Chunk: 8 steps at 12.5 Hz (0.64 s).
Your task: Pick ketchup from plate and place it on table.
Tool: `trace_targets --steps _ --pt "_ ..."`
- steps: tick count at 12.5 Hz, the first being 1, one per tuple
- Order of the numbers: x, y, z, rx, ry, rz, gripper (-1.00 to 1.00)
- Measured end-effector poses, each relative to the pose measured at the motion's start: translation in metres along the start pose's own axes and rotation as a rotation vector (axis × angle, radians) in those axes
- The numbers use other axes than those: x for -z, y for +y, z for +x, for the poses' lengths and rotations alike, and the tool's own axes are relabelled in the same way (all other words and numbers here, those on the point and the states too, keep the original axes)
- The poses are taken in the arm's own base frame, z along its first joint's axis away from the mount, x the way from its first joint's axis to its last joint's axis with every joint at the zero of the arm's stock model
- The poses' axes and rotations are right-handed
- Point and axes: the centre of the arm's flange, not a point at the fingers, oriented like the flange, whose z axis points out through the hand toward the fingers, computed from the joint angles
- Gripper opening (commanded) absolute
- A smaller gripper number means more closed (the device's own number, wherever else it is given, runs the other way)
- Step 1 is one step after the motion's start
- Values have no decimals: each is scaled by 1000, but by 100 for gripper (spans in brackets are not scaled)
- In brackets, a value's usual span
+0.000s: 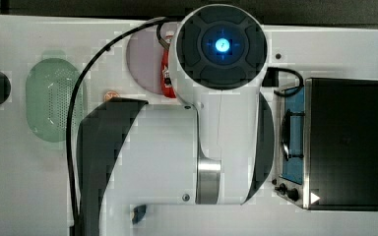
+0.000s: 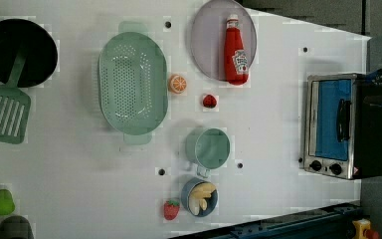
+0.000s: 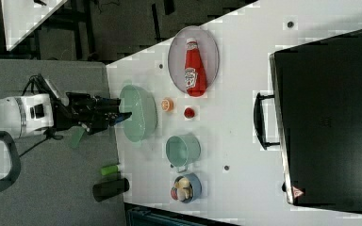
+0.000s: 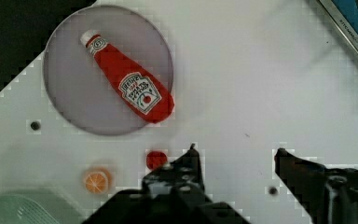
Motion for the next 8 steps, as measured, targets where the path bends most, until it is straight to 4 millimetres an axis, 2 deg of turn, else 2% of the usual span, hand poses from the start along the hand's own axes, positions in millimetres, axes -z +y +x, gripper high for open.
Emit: trace_targets --steps 2,3,6,8 --pt "6 22 -28 -25 -99 -94 80" --pt "23 30 -37 -45 -87 -87 100" --pt "75 35 -55 -45 -7 -18 100" --pt "82 28 -56 -12 11 -5 100"
